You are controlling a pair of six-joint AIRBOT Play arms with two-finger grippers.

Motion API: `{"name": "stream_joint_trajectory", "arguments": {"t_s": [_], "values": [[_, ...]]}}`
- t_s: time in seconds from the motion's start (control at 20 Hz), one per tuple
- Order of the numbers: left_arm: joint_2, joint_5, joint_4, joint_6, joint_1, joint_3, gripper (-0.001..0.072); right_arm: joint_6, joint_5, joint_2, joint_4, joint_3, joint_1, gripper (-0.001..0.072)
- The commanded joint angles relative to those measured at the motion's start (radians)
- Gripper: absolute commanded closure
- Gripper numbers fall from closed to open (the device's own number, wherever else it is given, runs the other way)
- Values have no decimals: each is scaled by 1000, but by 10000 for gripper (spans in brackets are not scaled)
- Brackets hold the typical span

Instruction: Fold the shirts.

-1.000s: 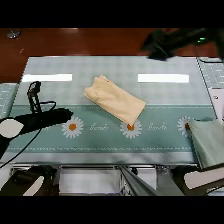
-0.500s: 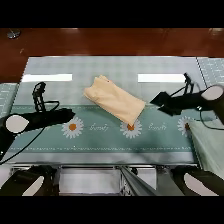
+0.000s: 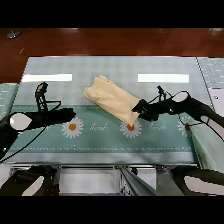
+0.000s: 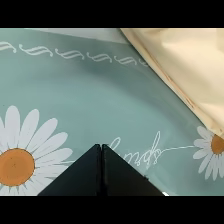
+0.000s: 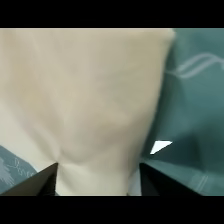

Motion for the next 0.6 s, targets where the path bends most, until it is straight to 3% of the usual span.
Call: {"name": "stream_joint_trajectory", "arguments": {"t_s": [0.0,0.05,0.2,0.55], "values": [[-2,18,-1,5,1,-1,685,-29,11,-125,32,138,56,517],[-2,18,-1,5,1,-1,685,-87,43,-150,32,202,68,687],[-2,18,-1,5,1,-1,685,-110,166,-153,-40,475,63,688],[-2,18,-1,5,1,-1,684,122,621,-152,-400,1185,-24,688]]}}
